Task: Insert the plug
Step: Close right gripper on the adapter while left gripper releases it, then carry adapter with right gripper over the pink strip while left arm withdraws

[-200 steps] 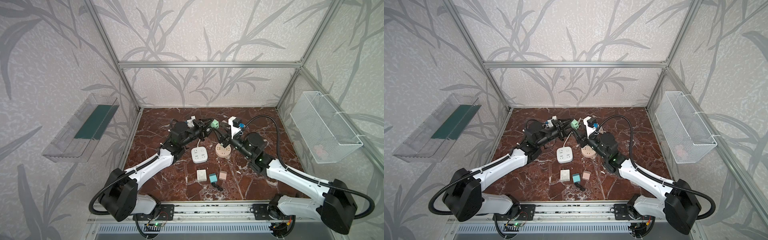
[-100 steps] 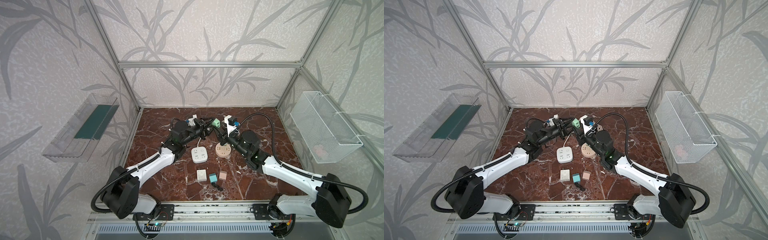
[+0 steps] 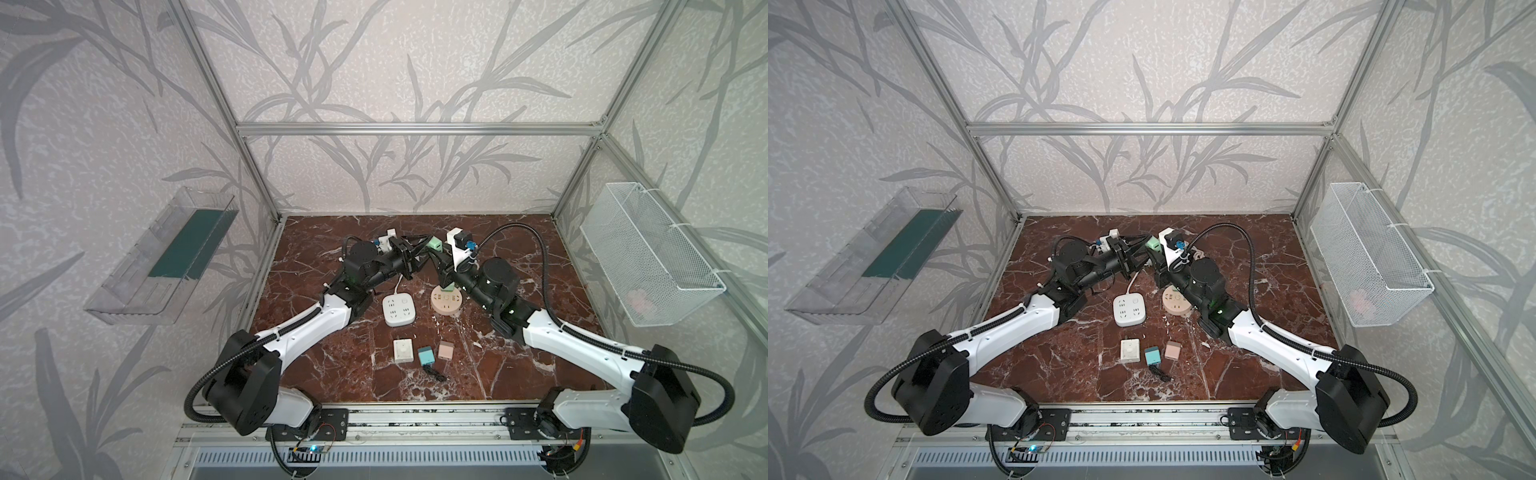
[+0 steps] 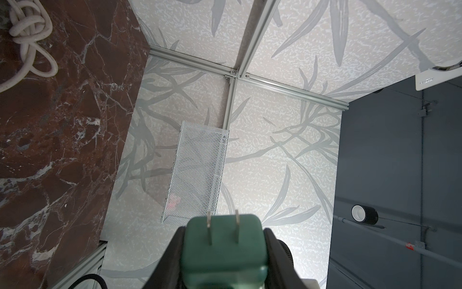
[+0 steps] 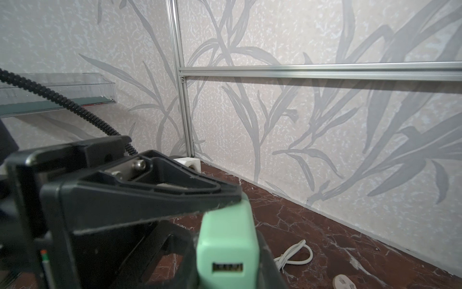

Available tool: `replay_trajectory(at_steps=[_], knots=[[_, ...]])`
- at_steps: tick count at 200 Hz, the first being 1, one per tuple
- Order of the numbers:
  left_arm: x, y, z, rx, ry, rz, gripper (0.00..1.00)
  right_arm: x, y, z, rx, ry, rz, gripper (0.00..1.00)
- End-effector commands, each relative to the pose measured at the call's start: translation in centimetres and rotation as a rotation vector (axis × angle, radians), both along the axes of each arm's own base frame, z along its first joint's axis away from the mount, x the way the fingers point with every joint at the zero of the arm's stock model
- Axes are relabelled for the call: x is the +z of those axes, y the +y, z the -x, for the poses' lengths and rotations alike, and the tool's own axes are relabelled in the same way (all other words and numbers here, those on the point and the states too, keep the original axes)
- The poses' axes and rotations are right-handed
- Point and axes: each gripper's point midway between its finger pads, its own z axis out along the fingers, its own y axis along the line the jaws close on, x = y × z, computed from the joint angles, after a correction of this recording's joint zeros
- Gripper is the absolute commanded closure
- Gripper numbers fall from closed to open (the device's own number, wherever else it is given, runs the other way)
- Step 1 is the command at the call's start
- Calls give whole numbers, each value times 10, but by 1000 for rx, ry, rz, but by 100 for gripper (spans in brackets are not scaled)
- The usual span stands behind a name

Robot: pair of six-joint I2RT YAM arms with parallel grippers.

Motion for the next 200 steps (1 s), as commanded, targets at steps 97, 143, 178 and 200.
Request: replay_trajectory(at_steps=[97,143,178,200], knots=[[-57,84,-14,168,-44,-681,1,-3,-51,9,-168,328,108,100],[-55,131,1,263,-134,-950,1,-28,-70,17,-246,514,163,100],[-54,138,16,176,-242,-1113,1,-34,-81,23,-270,624,136,100],[-51,139,26,148,-305,-1136,3,-39,-77,28,-193,735,129,100]])
